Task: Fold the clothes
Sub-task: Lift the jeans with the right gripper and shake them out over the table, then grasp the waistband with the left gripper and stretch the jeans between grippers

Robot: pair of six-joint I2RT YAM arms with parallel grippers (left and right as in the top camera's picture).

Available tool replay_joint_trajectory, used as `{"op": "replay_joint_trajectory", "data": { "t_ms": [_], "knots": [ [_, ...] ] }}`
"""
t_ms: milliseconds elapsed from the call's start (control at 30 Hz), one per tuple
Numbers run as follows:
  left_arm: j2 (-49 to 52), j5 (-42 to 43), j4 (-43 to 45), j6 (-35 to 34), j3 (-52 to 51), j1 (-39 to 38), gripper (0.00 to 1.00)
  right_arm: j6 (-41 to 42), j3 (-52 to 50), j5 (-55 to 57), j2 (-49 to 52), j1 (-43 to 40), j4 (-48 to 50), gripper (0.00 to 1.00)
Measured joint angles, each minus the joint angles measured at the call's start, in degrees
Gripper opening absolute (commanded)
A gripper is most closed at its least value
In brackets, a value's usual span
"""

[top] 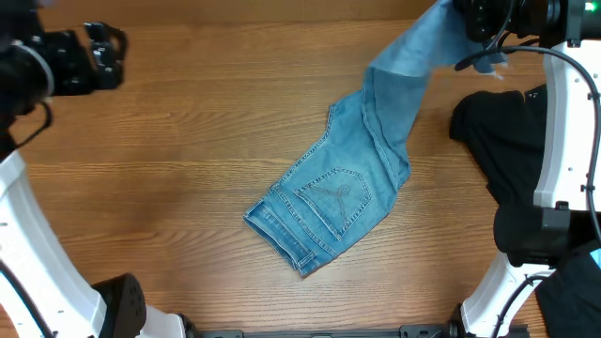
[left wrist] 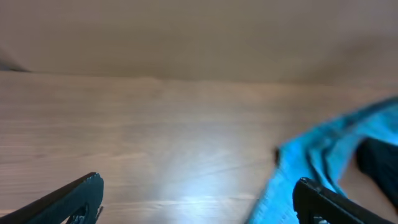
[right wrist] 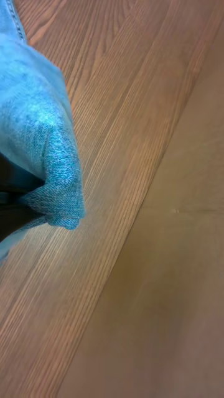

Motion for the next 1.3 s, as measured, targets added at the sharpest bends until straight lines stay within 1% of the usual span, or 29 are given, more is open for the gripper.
{"op": "replay_joint_trajectory", "data": {
  "t_ms": [33, 100, 167, 200, 233, 267, 333, 367, 467, 567, 700, 800, 900, 1000, 1133, 1200, 1300],
  "knots": [
    [0.39, 0.46, -1.18, -0.2, -0.31, -1.36, 0.75, -0.13, 0.0, 0.33, 0.0, 0.0, -0.2, 0.04],
    [1.6, 1.66, -3.65, -0.22, -2.34, -5.51, 0.63, -0.35, 0.0, 1.03, 0.0, 0.0, -1.51, 0.04],
    [4.22, 2.6, -5.07, 0.0, -6.43, -11.34, 0.43, -0.39, 0.0, 2.08, 0.0, 0.0, -2.56, 0.04],
    [5.57, 2.8, -5.16, -0.02, -8.52, -13.57, 0.35, -0.39, 0.0, 2.56, 0.0, 0.0, -2.89, 0.04],
    [6.91, 2.82, -5.11, 0.57, -11.3, -15.96, 0.22, -0.37, 0.0, 3.06, 0.0, 0.0, -3.06, 0.04],
    [9.94, 2.91, -4.59, 1.07, -16.2, -20.33, 0.17, -0.09, 0.0, 3.93, 0.0, 0.0, -3.08, 0.04],
    [12.74, 3.19, -2.19, 1.29, -21.09, -23.87, 0.12, 0.63, 0.0, 4.63, 0.0, 0.0, -3.15, 0.04],
    [14.01, 3.3, -0.11, 1.53, -24.3, -25.86, 0.1, 0.92, 0.0, 4.9, 0.0, 0.0, -3.17, 0.04],
    [19.65, 3.37, 4.39, 1.75, -34.6, -32.39, 0.11, 1.42, 0.0, 5.44, 0.0, 0.0, -3.45, 0.04],
    [22.86, 1.97, 5.62, 2.78, -39.56, -37.22, 0.1, 1.9, 0.0, 5.55, 0.0, 0.0, -3.63, 0.04],
    [28.92, 1.01, 7.45, 2.95, -41.29, -41.24, 0.06, 2.19, 0.0, 5.88, 0.0, 0.0, -4.0, 0.04],
    [31.76, -1.7, 7.74, 2.21, -41.31, -41.31, 0.04, 2.25, 0.0, 5.95, 0.0, 0.0, -4.04, 0.04],
    [34.67, -4.63, 7.89, -0.35, -41.29, -41.31, 0.04, 2.69, 0.0, 5.97, 0.0, 0.0, -4.04, 0.04],
    [37.4, -6.64, 7.08, -3.91, -40.85, -41.0, 0.04, 2.95, 0.0, 6.34, 0.0, 0.0, -4.07, 0.04],
    [37.53, -15.37, 4.7, -9.94, -40.76, -38.47, 0.04, 3.28, 0.0, 8.46, 0.0, 0.0, -5.44, 0.04],
    [37.53, -19.71, 4.26, -12.07, -40.74, -34.01, 0.04, 3.26, 0.0, 9.25, 0.0, 0.0, -6.23, 0.04],
    [37.53, -24.87, 4.92, -13.68, -40.02, -23.58, 0.04, 1.97, 0.0, 9.62, 0.0, 0.0, -9.55, 0.04]
  ]
}}
